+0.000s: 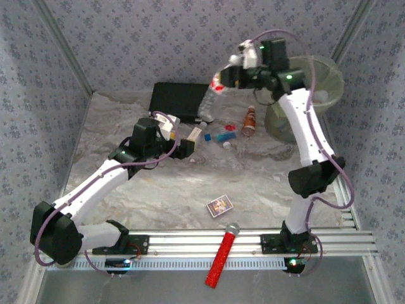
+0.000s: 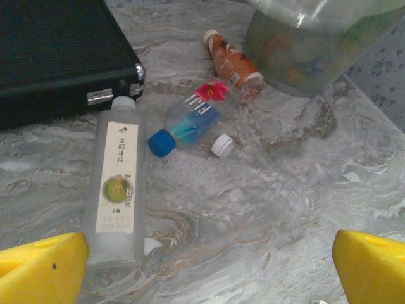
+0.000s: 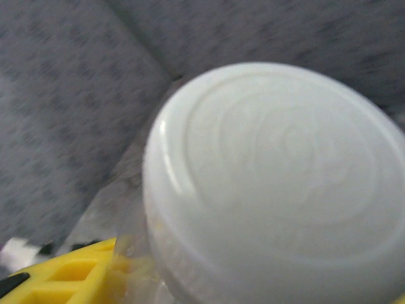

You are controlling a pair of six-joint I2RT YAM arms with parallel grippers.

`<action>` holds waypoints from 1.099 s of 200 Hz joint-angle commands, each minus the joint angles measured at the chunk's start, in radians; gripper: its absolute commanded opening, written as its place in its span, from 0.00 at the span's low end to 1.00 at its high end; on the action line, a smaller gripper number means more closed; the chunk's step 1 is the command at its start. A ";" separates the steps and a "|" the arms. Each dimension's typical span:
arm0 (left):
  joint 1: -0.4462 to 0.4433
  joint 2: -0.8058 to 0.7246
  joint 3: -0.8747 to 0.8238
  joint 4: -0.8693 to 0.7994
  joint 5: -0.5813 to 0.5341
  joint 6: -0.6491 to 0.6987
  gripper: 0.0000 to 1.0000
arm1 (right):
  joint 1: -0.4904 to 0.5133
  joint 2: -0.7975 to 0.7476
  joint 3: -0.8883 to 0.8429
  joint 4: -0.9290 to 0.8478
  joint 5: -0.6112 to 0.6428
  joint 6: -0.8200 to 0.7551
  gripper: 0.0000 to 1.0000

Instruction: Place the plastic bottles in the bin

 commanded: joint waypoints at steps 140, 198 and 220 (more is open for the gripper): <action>-0.008 0.005 -0.023 -0.039 -0.058 -0.010 0.98 | -0.444 -0.122 -0.209 0.478 0.583 -0.076 0.48; -0.008 -0.030 -0.037 -0.062 -0.083 -0.007 0.98 | -0.447 0.005 -0.174 0.450 0.506 0.010 0.49; -0.008 -0.037 -0.039 -0.068 -0.089 -0.004 0.98 | -0.447 0.038 -0.171 0.416 0.469 0.040 0.48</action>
